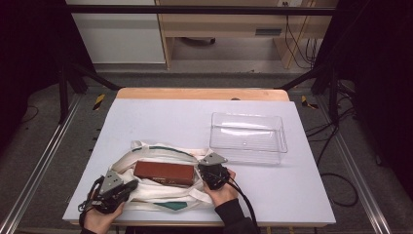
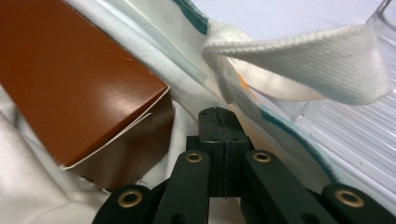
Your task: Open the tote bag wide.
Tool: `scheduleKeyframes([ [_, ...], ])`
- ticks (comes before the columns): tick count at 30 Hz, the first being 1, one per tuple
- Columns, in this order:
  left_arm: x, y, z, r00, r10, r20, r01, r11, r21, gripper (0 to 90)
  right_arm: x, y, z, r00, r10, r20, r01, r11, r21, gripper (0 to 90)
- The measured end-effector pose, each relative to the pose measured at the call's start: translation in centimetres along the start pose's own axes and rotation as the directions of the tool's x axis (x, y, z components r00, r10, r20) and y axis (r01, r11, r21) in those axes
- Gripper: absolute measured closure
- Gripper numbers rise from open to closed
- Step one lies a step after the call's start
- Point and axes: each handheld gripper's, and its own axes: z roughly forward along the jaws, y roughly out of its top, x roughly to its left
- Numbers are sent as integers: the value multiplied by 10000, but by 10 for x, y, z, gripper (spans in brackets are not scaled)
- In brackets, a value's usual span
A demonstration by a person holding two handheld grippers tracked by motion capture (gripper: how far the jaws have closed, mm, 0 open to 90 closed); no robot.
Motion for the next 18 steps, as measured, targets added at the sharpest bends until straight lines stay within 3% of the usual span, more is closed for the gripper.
scheduleKeyframes([
  [6, 5, 8, -12, 9992, -342, 225, 357, 9968, -710, 779, -1, 4, -21, 9991, 83, -418, -109, 9979, -639, 779],
  [11, 12, 19, -26, 9984, -560, 25, 558, 9869, -1514, 690, -1, 7, -35, 9976, -277, -640, 204, 9936, -1114, 678],
  [18, 31, 35, -36, 9947, -952, -380, 857, 9758, -2010, 542, -2, 15, -52, 9909, -581, -1214, 366, 9844, -1723, 516],
])
